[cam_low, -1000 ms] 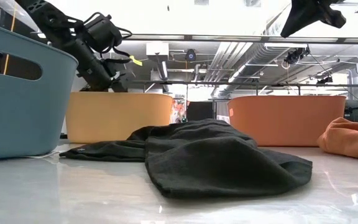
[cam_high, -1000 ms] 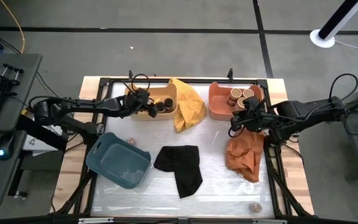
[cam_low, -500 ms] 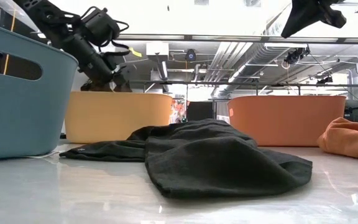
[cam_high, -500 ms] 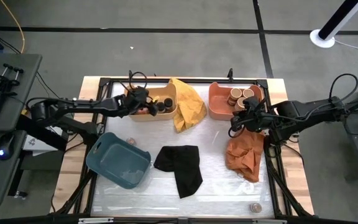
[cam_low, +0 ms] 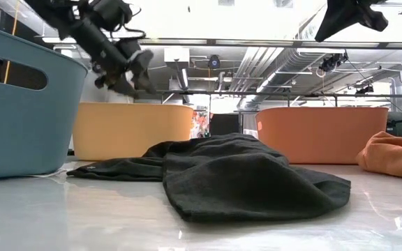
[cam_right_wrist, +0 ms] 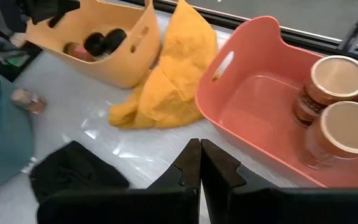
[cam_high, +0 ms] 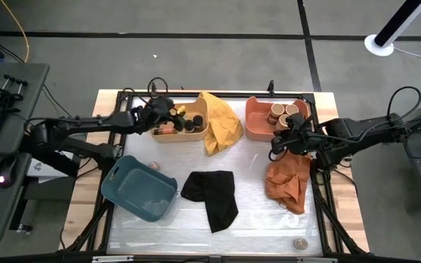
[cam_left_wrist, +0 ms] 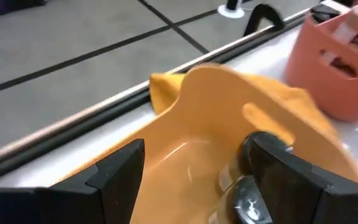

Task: Sort spices by type
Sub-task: Put the black spice bottle into the yellow bin

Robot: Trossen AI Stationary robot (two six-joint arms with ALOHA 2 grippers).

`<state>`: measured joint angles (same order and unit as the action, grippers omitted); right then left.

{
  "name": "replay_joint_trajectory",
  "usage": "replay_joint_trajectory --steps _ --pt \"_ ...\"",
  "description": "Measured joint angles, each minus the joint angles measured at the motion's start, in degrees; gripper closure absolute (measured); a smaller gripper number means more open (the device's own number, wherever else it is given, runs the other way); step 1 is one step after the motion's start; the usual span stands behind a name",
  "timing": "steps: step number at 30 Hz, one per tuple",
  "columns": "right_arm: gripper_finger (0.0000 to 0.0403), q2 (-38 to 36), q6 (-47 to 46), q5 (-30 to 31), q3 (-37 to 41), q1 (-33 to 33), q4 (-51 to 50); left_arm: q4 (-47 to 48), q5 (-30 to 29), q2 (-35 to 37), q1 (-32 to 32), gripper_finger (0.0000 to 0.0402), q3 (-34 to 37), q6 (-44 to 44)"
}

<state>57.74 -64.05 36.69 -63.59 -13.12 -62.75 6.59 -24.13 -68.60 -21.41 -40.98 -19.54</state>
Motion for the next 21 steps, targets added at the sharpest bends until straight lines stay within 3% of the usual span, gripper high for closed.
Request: replay_joint_trajectory --steps 5,13,17,21 --pt "0.0402 0.09 3.02 0.3 0.0 0.01 6.33 17.14 7.13 1.49 -1.12 0.0129 -10.24 1.19" --pt "0.0402 2.44 8.93 -0.19 -0.04 3.42 16.15 47.41 20.84 -2.3 -9.97 0.0129 -22.36 1.16" --pt "0.0402 5.19 9.84 -5.53 -0.04 7.4 19.99 53.7 29.99 -5.68 -14.44 0.0129 -22.44 3.1" --pt "0.0402 7.93 11.96 -11.02 -0.04 10.64 24.69 53.79 32.62 -9.61 -16.31 0.0129 -22.44 7.27"
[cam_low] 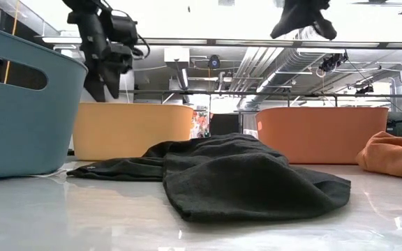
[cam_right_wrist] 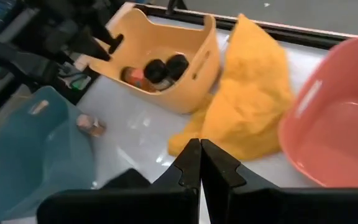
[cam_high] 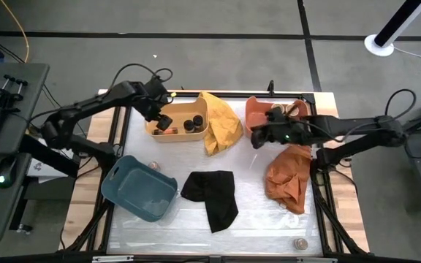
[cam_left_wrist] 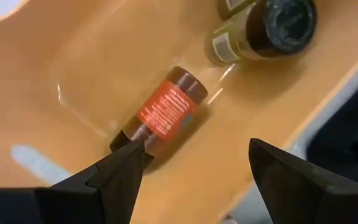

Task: Sort spices by type
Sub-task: Put the black spice bottle into the yellow bin

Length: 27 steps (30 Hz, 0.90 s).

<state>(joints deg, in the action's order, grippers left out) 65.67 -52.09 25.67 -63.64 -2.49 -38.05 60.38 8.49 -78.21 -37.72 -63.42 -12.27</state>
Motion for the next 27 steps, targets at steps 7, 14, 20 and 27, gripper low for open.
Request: replay_joint_trajectory --steps 7,14,20,27 --pt "0.0402 1.64 4.38 -3.16 0.0 4.31 6.53 -0.22 -0.22 -6.79 -0.08 0.0129 -0.02 4.88" --pt "0.0402 1.79 12.83 -9.94 0.0 12.73 6.66 -0.24 -0.39 -13.2 0.29 0.0129 -1.38 6.51" --pt "0.0402 1.88 23.78 -16.72 0.0 22.22 7.01 1.77 -1.84 -18.25 0.96 0.0129 -5.03 6.54" --pt "0.0402 1.91 35.68 -27.87 0.0 32.28 9.26 7.83 -2.4 -21.63 3.13 0.0129 -7.13 6.53"
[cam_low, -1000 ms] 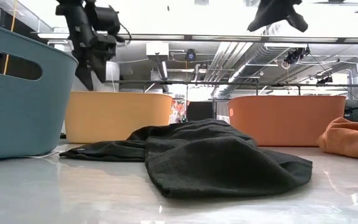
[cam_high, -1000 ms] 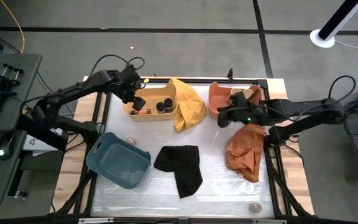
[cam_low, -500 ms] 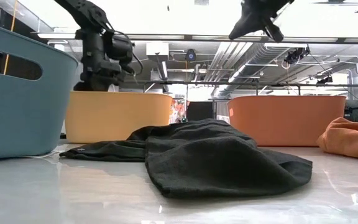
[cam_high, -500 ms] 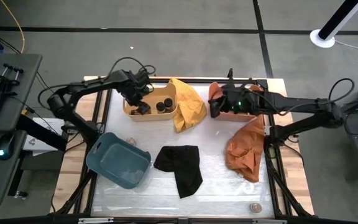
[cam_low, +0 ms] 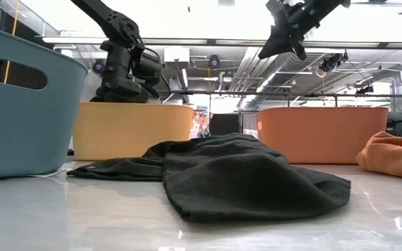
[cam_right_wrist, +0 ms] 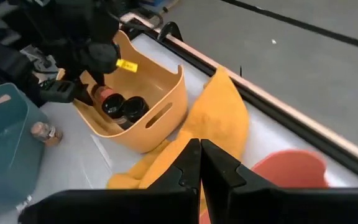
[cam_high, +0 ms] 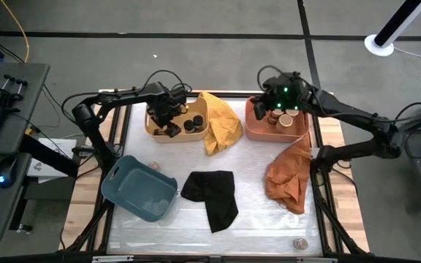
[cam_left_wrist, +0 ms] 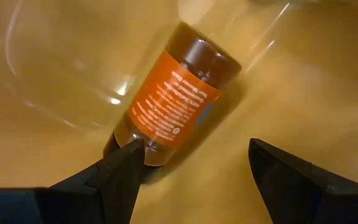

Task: Sort spices by type
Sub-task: Put the black spice bottle into the yellow bin

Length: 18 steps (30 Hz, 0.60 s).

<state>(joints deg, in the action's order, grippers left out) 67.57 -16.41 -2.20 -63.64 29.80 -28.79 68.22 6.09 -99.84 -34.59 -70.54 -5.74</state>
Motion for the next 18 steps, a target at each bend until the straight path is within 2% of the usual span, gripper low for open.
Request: replay_joint_trajectory --steps 6,12,18 --pt "0.0402 0.0 4.67 -7.72 0.0 7.09 1.29 -0.15 0.93 -1.99 0.75 0.0129 0.0 -0.57" --pt "0.0402 0.0 4.63 -8.89 0.0 10.92 1.32 -0.19 2.55 -3.55 -0.41 0.0129 0.04 -6.15" --pt "0.0402 0.0 4.39 -8.8 0.01 12.63 4.22 -5.64 -6.94 -3.49 -0.83 0.0129 0.02 -5.02"
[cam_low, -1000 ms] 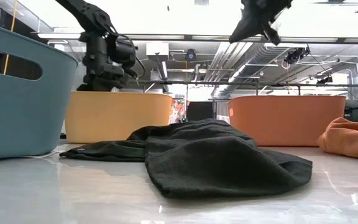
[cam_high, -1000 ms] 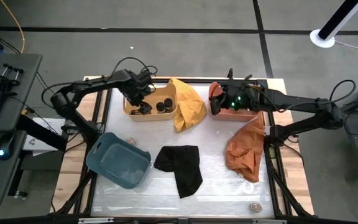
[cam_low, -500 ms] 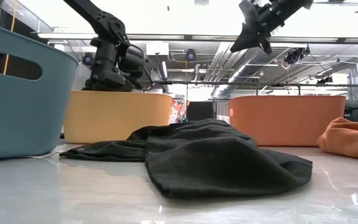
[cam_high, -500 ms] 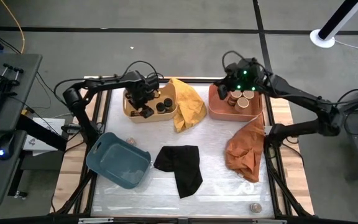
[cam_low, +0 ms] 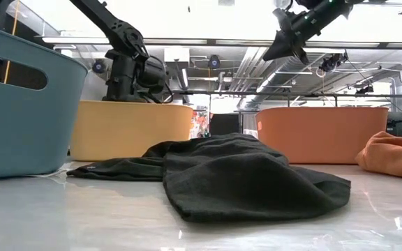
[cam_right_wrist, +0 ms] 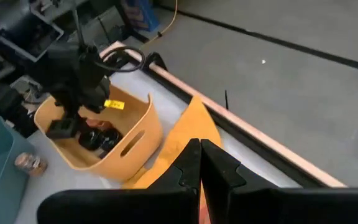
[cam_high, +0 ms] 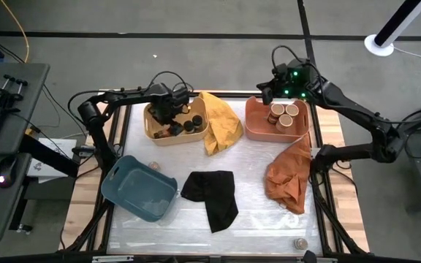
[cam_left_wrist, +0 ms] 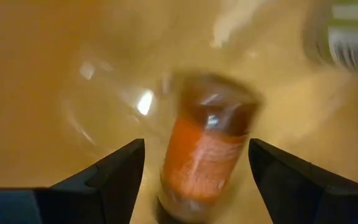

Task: Sort spices by type
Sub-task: Put the black spice bottle into the yellow bin

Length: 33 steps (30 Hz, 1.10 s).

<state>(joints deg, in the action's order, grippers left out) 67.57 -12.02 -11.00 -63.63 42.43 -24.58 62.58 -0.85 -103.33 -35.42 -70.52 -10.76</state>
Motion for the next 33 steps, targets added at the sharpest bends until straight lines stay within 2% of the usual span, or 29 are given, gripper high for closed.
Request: replay_joint_trajectory --steps 6,12,16,23,29,33 --pt "0.0402 0.0 -3.58 0.02 0.02 0.73 2.66 -1.16 -1.87 -0.02 -1.66 0.0129 -1.13 4.05" --pt "0.0402 0.0 -4.99 0.04 0.02 0.73 2.64 -0.04 -1.93 0.35 -4.98 0.0129 -7.8 6.93" --pt "0.0402 0.0 -6.09 0.07 0.02 0.71 2.62 2.89 -0.78 0.43 -6.4 0.0129 -10.69 5.05" --pt "0.0402 0.0 -5.56 0.22 0.02 0.73 2.62 6.55 2.17 0.35 -2.71 0.0129 -6.07 -1.17" --pt "0.0402 0.0 -3.91 0.22 0.02 0.73 2.61 -1.0 1.62 0.37 0.64 0.0129 -1.07 -5.96" --pt "0.0402 0.0 -3.14 0.22 0.02 0.73 2.62 -5.13 -2.19 0.33 0.95 0.0129 1.24 -9.52"
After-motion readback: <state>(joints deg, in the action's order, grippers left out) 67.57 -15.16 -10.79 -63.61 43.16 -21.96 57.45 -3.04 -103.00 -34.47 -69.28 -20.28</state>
